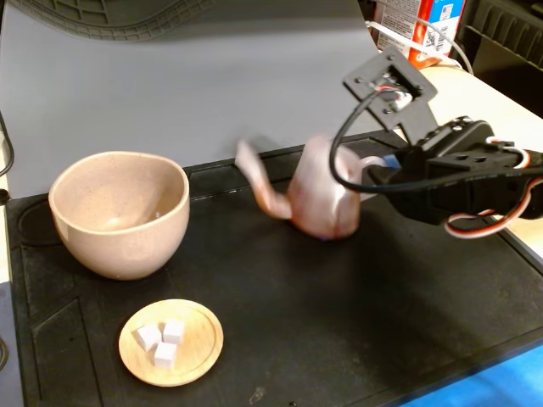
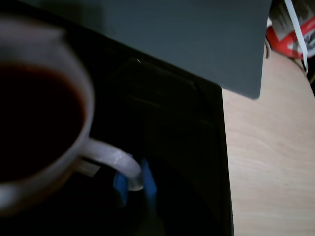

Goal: Pick up a kettle and pour liquid into a cup.

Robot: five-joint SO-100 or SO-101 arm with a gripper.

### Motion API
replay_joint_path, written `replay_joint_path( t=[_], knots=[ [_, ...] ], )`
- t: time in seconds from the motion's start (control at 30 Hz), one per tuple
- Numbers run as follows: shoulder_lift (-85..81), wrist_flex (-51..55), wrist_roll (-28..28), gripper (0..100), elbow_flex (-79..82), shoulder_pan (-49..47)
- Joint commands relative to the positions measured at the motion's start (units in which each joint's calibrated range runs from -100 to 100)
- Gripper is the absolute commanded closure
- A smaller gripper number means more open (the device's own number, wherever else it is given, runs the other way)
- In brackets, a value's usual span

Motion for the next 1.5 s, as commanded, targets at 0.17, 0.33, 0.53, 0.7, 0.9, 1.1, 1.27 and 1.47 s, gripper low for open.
replay_joint_path(
  t=[0.17, 0.33, 0.53, 0.7, 0.9, 1.1, 1.27, 1.47],
  knots=[
    [-0.5, -0.9, 0.1, 99, -2.8, 0.0],
    [-1.2, -0.9, 0.2, 99, -3.7, -0.4],
    [-6.1, 0.0, -0.3, 99, -5.9, -0.6],
    [-13.4, 0.2, -0.4, 99, -5.7, -0.6],
    [-22.1, 11.3, -2.5, 99, -6.6, -2.7],
    [-22.1, 11.1, -2.0, 99, -6.7, -4.3],
    [-24.5, 11.8, -2.0, 99, -6.0, -5.1],
    [-24.2, 11.8, 2.2, 99, -5.6, -5.1]
  ],
)
